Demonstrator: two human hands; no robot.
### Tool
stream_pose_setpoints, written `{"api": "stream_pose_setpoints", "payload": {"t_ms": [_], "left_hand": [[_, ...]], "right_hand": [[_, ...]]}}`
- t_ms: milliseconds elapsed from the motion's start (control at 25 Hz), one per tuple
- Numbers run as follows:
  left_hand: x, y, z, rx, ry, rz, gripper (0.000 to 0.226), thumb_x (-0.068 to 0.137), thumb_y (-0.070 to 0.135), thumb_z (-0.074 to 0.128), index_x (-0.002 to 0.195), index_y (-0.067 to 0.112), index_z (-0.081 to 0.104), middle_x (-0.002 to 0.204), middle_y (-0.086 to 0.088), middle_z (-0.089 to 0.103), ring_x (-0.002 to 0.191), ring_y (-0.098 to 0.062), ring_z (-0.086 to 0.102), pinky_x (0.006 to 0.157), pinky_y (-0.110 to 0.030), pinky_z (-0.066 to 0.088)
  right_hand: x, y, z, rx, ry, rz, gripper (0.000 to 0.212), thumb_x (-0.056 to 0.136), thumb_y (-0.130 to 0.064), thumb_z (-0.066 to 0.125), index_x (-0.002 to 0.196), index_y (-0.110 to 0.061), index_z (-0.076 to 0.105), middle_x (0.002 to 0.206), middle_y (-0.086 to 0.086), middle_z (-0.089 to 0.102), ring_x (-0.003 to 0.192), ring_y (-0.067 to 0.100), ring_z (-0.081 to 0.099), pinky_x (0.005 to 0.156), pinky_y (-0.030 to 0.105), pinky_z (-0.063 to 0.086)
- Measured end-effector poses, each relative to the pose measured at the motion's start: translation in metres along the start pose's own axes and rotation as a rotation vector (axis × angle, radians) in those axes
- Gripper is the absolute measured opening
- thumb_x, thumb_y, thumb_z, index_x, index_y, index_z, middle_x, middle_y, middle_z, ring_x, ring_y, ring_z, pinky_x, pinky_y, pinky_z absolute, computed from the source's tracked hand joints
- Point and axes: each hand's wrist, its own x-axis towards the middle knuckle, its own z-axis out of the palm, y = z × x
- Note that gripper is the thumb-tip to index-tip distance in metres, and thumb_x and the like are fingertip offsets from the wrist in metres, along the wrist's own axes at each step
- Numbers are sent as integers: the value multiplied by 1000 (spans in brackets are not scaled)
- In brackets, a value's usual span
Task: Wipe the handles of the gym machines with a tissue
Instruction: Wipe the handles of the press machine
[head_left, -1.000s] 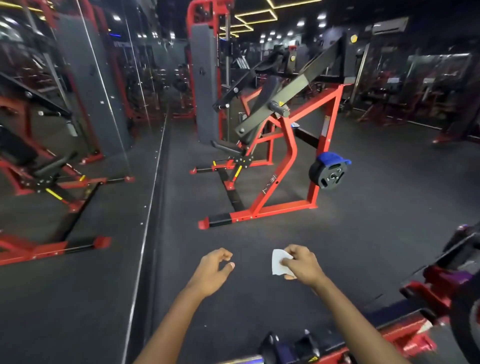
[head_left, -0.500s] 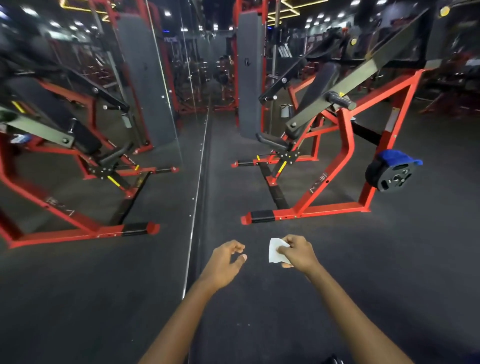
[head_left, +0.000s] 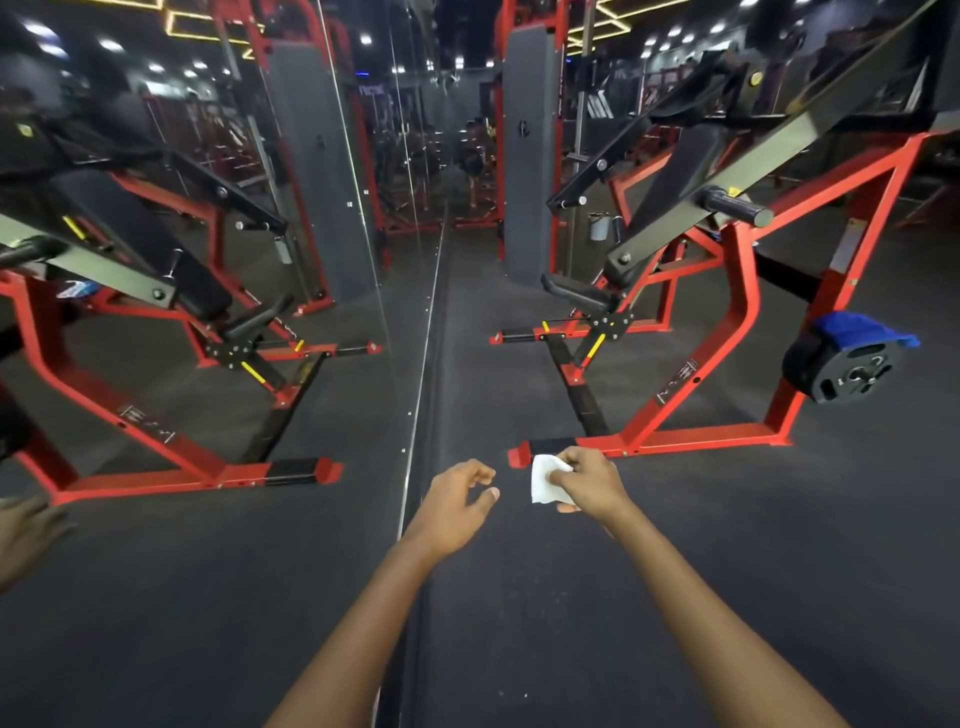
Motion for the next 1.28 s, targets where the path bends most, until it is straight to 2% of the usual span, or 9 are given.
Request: {"api": "stream_pose_setpoints", "payload": {"t_ms": [200,280,400,520,640,760,920,1120,1280], "left_hand": [[91,-9,8,-43,-23,3,27,92,22,57,117,12,59,119,3,60,115,-7,54,96,-17,39],[144,-10,12,-22,-39,25,25,92,20,57,116,12,60,117,4,61,111,-5,54,93,-11,37],[245,-16,21,-37,-28,66,22,90,18,59,112,13,61,113,3,63,110,-8,56,93,-14,40],[338,-21,26,-61,-32,56,21,90,18,60,110,12,62,110,3,64,107,-8,57,97,-23,44],[434,-27,30,-75,-43,66,21,90,18,60,111,14,62,110,5,63,107,-5,57,92,-15,42],[517,-34,41,-92,-78,84,20,90,18,60,110,14,62,110,6,63,106,-4,56,86,-8,38],[629,-61,54,-97,-166,132,20,91,19,59,111,17,61,114,6,62,110,-5,56,91,-12,39],[788,-90,37,-122,-220,171,17,92,20,57,109,19,61,115,8,61,110,-4,54,92,-16,41],[919,-90,25,-141,-227,222,12,91,15,59,102,19,61,107,6,64,103,-3,57,88,-10,42]], "right_hand": [[82,1,-21,-46,13,16,13,81,-2,55,86,-5,67,87,10,63,77,17,60,54,28,58],[131,-1,-34,-63,33,23,14,80,-3,55,85,-6,67,85,9,62,74,16,59,54,25,58],[226,-16,-53,-111,95,-9,12,82,-5,57,77,-9,66,79,10,56,71,20,54,43,5,41],[318,-34,-66,-103,106,-24,12,85,-2,54,87,-3,66,80,11,53,58,5,46,33,4,30],[400,-48,-81,-131,100,-36,13,84,-2,53,86,-7,64,80,10,56,57,1,48,36,5,34],[473,-54,-98,-125,146,-8,14,83,-3,55,90,-7,67,84,10,60,66,11,56,40,8,41],[577,-47,-104,-84,231,47,12,81,-1,56,80,-11,64,82,10,60,71,21,59,41,18,50],[712,-66,-92,-57,323,94,10,81,-2,57,83,-10,63,86,10,60,71,19,58,39,17,48],[805,-83,-89,-66,392,92,10,80,-5,58,81,-14,64,77,6,63,69,20,64,56,30,57]]}}
